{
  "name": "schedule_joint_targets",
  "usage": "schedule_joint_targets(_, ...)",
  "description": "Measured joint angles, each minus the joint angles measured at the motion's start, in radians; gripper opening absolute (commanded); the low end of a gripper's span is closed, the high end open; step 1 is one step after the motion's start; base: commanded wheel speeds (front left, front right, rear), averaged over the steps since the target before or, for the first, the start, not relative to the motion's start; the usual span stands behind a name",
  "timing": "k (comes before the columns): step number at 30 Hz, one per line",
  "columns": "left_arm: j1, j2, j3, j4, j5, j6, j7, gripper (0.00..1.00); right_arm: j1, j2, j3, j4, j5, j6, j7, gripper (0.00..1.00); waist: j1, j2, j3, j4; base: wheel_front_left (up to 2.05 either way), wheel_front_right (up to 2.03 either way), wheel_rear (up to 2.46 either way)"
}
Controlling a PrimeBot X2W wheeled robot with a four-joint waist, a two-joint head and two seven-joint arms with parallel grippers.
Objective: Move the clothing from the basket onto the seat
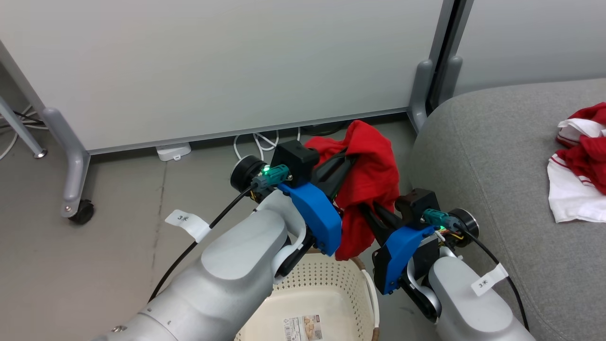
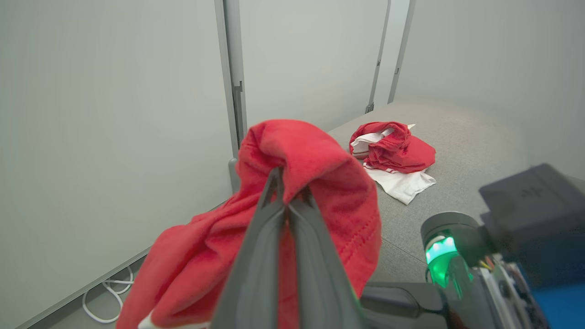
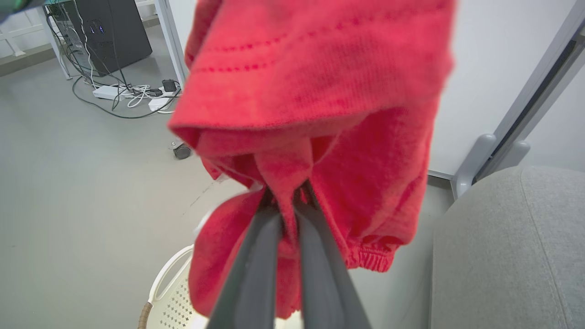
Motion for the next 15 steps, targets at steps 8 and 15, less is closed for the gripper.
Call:
schedule_joint_targets(8, -0.002, 0.0, -0.015, 0.025, -0.015, 0.006, 0.007, 1.0, -0.002, 0.0, 0.0, 0.006, 0.007, 0.0, -0.004, 0.0, 0.0, 0.0, -0.003, -0.004, 0.0, 0.0, 0.0)
schedule_joint_targets(15, -0.002, 0.0, -0.028, 0.036, -0.033, 0.005, 0.014, 1.0, -0.003, 0.0, -0.002, 0.007, 0.007, 0.0, -0.011, 0.0, 0.0, 0.0, -0.004, -0.004, 0.0, 0.0, 0.0)
